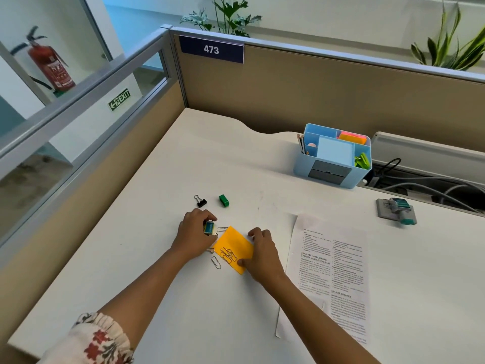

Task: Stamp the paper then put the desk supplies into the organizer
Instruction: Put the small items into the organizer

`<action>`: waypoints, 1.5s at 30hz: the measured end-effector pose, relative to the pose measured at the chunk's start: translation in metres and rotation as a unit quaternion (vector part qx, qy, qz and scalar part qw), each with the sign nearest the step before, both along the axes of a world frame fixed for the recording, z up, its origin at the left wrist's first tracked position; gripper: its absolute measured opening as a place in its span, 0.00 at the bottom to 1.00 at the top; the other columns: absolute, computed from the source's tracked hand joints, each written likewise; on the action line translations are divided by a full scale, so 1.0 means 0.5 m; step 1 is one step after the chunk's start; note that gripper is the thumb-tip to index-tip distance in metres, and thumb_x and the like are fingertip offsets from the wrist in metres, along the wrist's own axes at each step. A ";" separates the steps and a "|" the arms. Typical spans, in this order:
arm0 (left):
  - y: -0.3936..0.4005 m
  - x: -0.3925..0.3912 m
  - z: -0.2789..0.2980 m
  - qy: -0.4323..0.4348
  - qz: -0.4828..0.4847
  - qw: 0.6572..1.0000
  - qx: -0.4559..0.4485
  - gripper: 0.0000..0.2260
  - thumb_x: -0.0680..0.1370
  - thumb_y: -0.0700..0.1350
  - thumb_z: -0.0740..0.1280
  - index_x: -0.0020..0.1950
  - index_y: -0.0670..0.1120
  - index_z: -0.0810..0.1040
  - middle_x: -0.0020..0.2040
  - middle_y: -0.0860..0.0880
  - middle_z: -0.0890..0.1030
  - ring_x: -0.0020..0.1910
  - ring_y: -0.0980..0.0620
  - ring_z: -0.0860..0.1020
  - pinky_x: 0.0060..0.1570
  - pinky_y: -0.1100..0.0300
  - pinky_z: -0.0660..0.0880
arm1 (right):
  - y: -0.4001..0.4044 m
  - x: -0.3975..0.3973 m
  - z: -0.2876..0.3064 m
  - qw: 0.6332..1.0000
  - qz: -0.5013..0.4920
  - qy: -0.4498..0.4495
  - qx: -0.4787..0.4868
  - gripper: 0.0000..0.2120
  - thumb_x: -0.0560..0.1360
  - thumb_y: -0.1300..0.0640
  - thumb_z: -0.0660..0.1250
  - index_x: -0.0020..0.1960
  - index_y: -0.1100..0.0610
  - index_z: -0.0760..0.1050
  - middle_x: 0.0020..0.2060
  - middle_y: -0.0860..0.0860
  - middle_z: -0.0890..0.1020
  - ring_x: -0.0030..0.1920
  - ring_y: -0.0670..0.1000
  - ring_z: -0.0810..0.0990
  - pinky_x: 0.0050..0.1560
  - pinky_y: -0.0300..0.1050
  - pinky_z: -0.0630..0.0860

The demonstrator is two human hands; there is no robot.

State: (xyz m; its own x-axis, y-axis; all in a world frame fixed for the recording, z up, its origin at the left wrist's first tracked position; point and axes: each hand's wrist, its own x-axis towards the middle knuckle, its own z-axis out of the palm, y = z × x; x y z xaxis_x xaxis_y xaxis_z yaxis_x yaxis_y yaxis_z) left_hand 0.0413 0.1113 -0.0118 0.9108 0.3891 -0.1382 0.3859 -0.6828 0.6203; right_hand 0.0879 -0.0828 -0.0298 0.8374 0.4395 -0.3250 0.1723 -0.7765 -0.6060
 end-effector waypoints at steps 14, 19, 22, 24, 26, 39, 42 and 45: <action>-0.018 -0.009 -0.024 -0.019 0.093 0.995 0.030 0.19 0.69 0.47 0.76 0.56 0.47 0.74 0.50 0.50 0.75 0.52 0.49 0.73 0.52 0.53 0.73 | -0.026 0.008 0.000 0.999 -0.044 -0.020 -0.007 0.12 0.74 0.45 0.67 0.42 0.53 0.69 0.36 0.48 0.76 0.37 0.50 0.74 0.37 0.45 0.70; -0.025 -0.006 -0.029 -0.007 0.127 0.991 0.042 0.16 0.70 0.50 0.75 0.53 0.48 0.74 0.45 0.51 0.77 0.52 0.50 0.71 0.50 0.52 0.74 | -0.042 0.026 0.024 0.986 -0.067 -0.101 0.117 0.08 0.77 0.47 0.65 0.44 0.51 0.73 0.36 0.44 0.78 0.38 0.45 0.77 0.39 0.44 0.75; -0.028 -0.002 -0.033 -0.008 0.134 0.990 0.043 0.15 0.70 0.49 0.75 0.53 0.50 0.74 0.44 0.51 0.77 0.51 0.49 0.72 0.49 0.51 0.75 | -0.054 0.044 0.041 0.973 -0.079 -0.119 0.183 0.04 0.77 0.50 0.67 0.45 0.49 0.75 0.39 0.41 0.79 0.42 0.42 0.78 0.40 0.35 0.74; -0.031 0.001 -0.032 -0.015 0.137 0.990 0.038 0.14 0.71 0.48 0.74 0.53 0.50 0.74 0.43 0.51 0.77 0.50 0.49 0.72 0.48 0.51 0.74 | -0.064 0.063 0.052 0.959 -0.101 -0.118 0.236 0.02 0.77 0.52 0.68 0.46 0.49 0.77 0.40 0.42 0.81 0.42 0.42 0.79 0.40 0.32 0.73; -0.037 0.007 -0.029 -0.029 0.152 0.988 0.028 0.14 0.71 0.48 0.73 0.55 0.52 0.74 0.44 0.52 0.76 0.49 0.50 0.72 0.49 0.52 0.74 | -0.081 0.089 0.063 0.944 -0.133 -0.127 0.273 0.02 0.77 0.53 0.68 0.46 0.50 0.77 0.38 0.43 0.81 0.40 0.42 0.78 0.39 0.32 0.71; -0.103 0.070 0.020 -0.174 0.128 0.974 -0.068 0.14 0.75 0.44 0.71 0.56 0.51 0.71 0.46 0.53 0.76 0.48 0.56 0.73 0.43 0.67 0.68 | -0.251 0.426 0.215 0.867 -0.231 -0.365 0.249 0.08 0.81 0.55 0.63 0.51 0.59 0.77 0.39 0.50 0.77 0.34 0.42 0.70 0.34 0.32 0.65; -0.120 0.085 0.020 -0.191 0.119 0.969 -0.107 0.15 0.74 0.45 0.72 0.56 0.52 0.71 0.46 0.54 0.77 0.49 0.55 0.75 0.45 0.63 0.70 | -0.277 0.510 0.241 0.862 -0.207 -0.419 0.196 0.10 0.82 0.60 0.57 0.53 0.60 0.76 0.40 0.53 0.77 0.39 0.48 0.72 0.39 0.38 0.64; -0.139 0.099 0.024 -0.199 0.111 0.965 -0.131 0.15 0.74 0.44 0.72 0.57 0.54 0.71 0.45 0.54 0.77 0.49 0.54 0.76 0.45 0.62 0.72 | -0.290 0.579 0.252 0.874 -0.167 -0.434 0.139 0.10 0.82 0.62 0.56 0.54 0.62 0.76 0.44 0.57 0.79 0.44 0.51 0.74 0.43 0.41 0.67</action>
